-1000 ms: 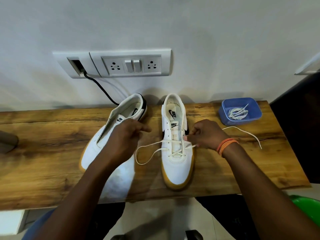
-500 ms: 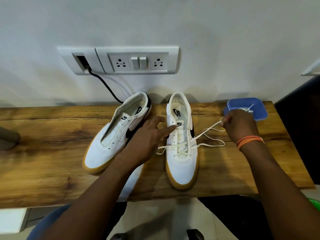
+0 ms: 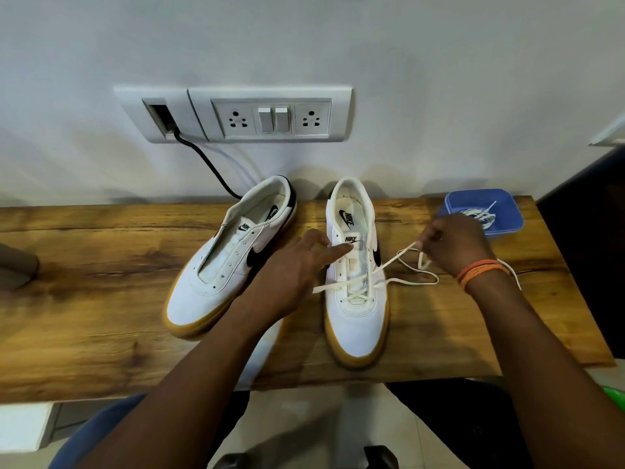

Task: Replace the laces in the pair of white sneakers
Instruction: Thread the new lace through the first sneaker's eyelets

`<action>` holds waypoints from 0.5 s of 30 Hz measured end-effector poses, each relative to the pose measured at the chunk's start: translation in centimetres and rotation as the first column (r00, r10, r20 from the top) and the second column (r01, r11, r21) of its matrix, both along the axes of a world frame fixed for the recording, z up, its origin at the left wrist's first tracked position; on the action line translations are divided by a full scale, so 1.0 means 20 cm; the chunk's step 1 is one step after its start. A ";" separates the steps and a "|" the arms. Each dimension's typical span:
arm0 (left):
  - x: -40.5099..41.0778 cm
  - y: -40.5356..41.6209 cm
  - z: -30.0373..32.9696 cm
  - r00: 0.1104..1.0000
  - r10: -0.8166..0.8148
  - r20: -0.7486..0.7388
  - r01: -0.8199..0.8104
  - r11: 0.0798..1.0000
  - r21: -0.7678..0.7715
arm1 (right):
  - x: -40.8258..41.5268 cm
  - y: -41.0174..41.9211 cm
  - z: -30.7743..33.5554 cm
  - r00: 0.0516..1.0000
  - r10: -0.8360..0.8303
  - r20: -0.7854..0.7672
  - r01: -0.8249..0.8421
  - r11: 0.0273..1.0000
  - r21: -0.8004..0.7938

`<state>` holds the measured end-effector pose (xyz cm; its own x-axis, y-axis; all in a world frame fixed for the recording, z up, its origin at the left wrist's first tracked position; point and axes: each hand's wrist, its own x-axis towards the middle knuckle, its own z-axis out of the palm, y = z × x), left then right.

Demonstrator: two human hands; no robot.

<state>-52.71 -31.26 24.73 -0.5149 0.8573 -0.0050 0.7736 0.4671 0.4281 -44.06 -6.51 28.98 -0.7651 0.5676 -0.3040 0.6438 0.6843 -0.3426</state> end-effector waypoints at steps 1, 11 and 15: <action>0.00 0.00 0.01 1.000 0.008 0.007 -0.008 1.000 0.003 | 0.01 0.04 0.01 0.997 -0.068 -0.019 0.069 0.997 0.037; 0.01 0.00 -0.02 1.000 -0.020 -0.006 0.020 0.999 -0.025 | 0.00 -0.23 -0.07 0.983 0.174 0.058 -0.143 0.925 -0.352; 0.03 0.01 0.01 1.000 -0.022 -0.005 0.021 0.997 -0.076 | -0.04 -0.16 -0.07 0.973 0.214 0.086 -0.201 0.970 -0.134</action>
